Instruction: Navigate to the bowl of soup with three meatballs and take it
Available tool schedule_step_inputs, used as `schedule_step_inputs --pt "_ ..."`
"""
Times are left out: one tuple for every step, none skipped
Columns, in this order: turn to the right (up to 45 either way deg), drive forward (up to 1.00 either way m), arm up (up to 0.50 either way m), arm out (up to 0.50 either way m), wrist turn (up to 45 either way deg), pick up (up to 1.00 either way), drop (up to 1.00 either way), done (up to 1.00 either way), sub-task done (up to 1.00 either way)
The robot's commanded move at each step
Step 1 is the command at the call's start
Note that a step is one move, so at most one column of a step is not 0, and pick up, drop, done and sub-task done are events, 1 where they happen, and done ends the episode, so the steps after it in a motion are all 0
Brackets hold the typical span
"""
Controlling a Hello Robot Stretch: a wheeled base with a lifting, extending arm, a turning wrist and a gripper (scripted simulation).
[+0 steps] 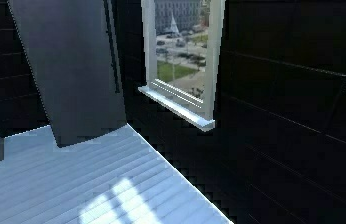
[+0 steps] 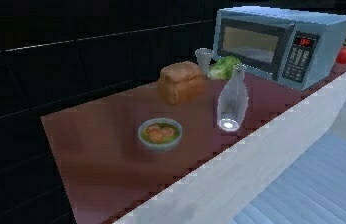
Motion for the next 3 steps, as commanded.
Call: schedule_step_inputs --pt "0.0 0.00 0.38 0.00 0.0 0.00 0.00 0.00 0.00" --pt "0.0 0.00 0.00 0.20 0.0 0.00 0.00 0.00 0.00" --pt "0.0 0.00 0.00 0.00 45.0 0.00 0.00 0.00 0.00"
